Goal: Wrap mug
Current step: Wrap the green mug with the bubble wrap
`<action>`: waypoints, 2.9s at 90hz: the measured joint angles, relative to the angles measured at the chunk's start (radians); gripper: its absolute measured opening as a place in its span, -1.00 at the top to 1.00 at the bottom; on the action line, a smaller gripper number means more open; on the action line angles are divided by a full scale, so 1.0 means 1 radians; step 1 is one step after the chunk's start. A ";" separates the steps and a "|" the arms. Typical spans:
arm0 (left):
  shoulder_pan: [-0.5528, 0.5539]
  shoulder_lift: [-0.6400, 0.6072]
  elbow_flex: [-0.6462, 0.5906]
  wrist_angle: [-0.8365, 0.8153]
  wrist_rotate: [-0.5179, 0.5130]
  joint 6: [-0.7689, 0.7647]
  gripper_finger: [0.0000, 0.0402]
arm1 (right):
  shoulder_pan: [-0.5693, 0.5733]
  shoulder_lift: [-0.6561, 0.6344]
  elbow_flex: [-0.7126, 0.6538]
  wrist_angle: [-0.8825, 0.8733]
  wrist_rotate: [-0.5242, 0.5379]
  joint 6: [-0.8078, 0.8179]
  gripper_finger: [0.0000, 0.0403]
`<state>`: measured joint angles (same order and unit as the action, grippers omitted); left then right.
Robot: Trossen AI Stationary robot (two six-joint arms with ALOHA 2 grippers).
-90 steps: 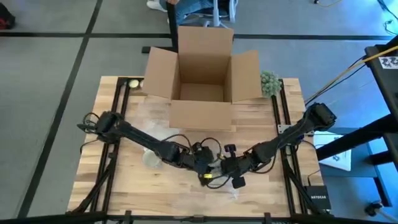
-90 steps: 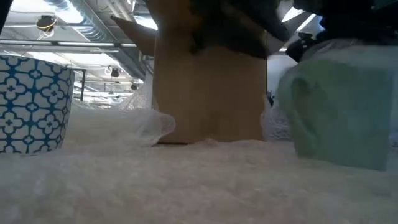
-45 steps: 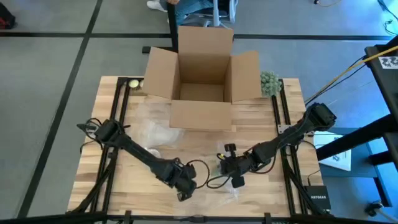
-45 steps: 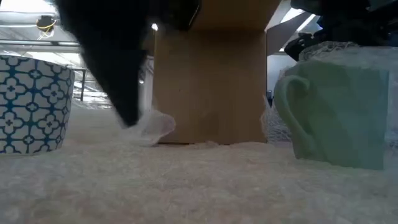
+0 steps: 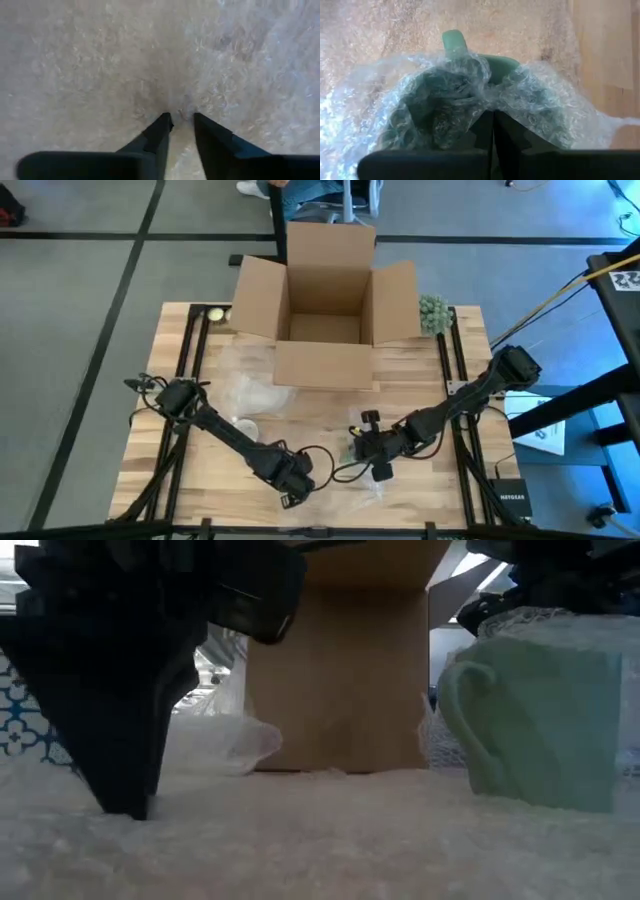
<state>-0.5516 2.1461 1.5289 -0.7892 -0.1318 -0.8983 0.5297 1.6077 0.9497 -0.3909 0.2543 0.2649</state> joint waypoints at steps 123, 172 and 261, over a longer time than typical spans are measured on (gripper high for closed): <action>0.171 -0.139 -0.003 0.719 -0.449 0.465 1.00 | 0.000 -0.002 0.001 -0.019 0.069 0.018 1.00; 0.186 -0.070 -0.003 0.778 -0.395 0.469 1.00 | 0.015 -0.017 0.214 -0.456 0.064 0.076 1.00; 0.199 -0.070 -0.004 0.809 -0.290 0.598 1.00 | 0.014 -0.077 0.007 -0.127 -0.002 0.133 1.00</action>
<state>-0.3523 2.0758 1.5250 0.0199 -0.4217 -0.3006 0.5438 1.5307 0.9565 -0.5183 0.2525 0.3974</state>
